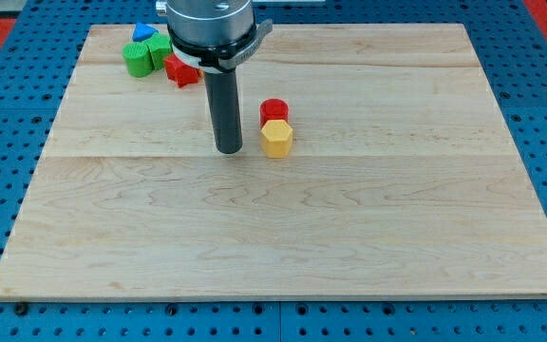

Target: Place the yellow hexagon and the red circle in a diagonal line

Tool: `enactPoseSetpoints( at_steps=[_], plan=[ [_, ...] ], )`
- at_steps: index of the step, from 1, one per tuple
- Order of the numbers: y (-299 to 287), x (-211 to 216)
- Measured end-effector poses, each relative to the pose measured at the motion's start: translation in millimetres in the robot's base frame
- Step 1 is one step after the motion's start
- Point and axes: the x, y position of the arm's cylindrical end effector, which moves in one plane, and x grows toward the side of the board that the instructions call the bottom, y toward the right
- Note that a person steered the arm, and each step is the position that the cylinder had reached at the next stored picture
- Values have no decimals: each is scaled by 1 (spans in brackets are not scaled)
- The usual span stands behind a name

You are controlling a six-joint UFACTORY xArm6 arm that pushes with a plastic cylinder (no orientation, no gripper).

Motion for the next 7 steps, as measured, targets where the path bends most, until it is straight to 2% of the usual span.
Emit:
enactPoseSetpoints(
  at_steps=[1,2,3,5,6,7],
  plan=[
    [23,-6],
    [31,-48],
    [37,-53],
    [148,-70],
    [116,-76],
    [110,-82]
  ],
)
